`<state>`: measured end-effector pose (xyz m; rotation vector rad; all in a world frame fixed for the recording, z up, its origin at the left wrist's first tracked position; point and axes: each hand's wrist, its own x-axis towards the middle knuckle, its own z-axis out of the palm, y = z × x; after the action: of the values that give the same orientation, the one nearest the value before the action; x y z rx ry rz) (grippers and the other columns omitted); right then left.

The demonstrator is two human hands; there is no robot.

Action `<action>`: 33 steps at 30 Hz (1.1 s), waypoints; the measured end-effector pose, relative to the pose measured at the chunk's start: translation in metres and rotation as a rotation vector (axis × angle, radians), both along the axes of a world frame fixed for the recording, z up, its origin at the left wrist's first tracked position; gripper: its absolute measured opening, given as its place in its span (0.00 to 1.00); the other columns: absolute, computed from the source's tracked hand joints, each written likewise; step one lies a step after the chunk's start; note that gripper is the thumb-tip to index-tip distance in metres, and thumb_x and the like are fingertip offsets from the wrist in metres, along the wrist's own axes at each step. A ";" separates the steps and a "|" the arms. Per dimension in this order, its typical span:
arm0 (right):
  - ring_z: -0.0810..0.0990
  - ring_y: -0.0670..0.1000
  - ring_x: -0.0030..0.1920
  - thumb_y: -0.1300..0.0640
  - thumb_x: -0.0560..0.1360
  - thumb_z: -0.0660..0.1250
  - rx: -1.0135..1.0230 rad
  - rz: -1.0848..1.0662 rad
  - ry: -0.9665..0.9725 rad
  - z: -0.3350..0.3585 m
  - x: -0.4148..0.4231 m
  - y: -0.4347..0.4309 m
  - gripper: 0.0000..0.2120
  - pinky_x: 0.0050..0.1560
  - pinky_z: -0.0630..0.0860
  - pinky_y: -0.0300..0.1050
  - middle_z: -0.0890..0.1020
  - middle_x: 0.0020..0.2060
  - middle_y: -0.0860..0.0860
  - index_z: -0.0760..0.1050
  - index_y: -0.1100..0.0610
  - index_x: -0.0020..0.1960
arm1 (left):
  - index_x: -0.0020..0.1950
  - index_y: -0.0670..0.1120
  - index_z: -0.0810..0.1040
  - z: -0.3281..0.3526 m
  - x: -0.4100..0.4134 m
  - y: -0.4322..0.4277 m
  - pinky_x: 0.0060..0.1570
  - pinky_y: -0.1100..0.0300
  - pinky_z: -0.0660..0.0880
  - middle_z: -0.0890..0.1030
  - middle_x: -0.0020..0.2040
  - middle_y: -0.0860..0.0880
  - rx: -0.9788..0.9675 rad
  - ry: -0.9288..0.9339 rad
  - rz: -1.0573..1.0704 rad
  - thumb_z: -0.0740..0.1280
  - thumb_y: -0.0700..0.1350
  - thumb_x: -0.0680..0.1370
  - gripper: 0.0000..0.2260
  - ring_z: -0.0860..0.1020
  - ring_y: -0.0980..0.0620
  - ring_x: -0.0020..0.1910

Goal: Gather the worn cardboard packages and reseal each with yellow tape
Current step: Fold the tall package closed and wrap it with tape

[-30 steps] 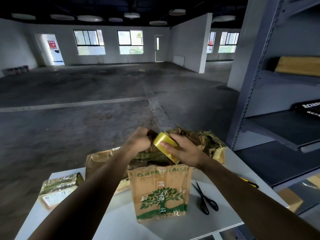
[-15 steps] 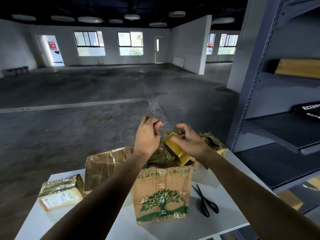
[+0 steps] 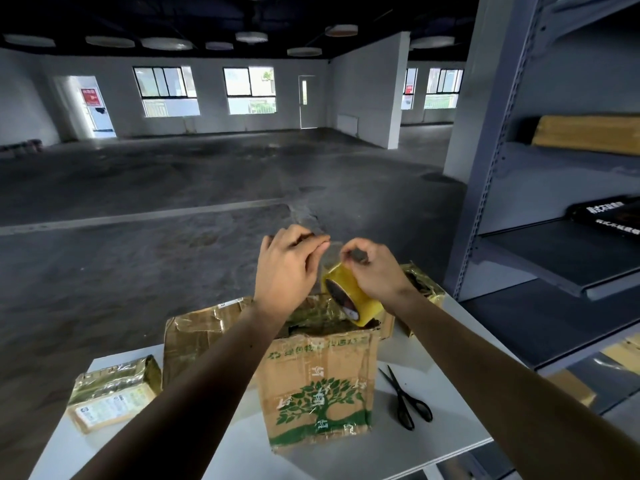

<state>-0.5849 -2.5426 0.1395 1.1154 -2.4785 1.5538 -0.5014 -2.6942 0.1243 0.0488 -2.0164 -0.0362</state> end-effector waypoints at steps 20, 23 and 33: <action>0.81 0.53 0.49 0.59 0.80 0.65 -0.071 -0.349 -0.068 -0.027 -0.037 0.048 0.04 0.51 0.80 0.53 0.81 0.45 0.50 0.78 0.59 0.50 | 0.81 0.48 0.43 -0.033 -0.026 0.007 0.76 0.36 0.46 0.49 0.81 0.44 0.066 -1.461 0.124 0.73 0.63 0.70 0.53 0.48 0.39 0.79; 0.82 0.53 0.48 0.59 0.80 0.64 -0.147 -0.379 -0.051 -0.030 -0.042 0.052 0.04 0.52 0.80 0.55 0.83 0.46 0.52 0.77 0.59 0.51 | 0.81 0.50 0.48 -0.027 -0.025 0.012 0.75 0.39 0.55 0.57 0.79 0.46 -0.133 -1.433 0.038 0.76 0.56 0.70 0.49 0.55 0.42 0.78; 0.81 0.52 0.48 0.59 0.81 0.62 -0.192 -0.385 -0.046 -0.035 -0.046 0.045 0.05 0.46 0.76 0.46 0.83 0.49 0.52 0.76 0.58 0.54 | 0.81 0.53 0.42 -0.017 -0.026 -0.011 0.77 0.51 0.40 0.46 0.82 0.47 -0.700 -1.291 -0.086 0.68 0.43 0.79 0.41 0.44 0.47 0.80</action>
<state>-0.6309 -2.4972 0.1044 0.5424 -2.3261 1.6609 -0.5271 -2.7051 0.1076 -0.6009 -3.1727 0.8378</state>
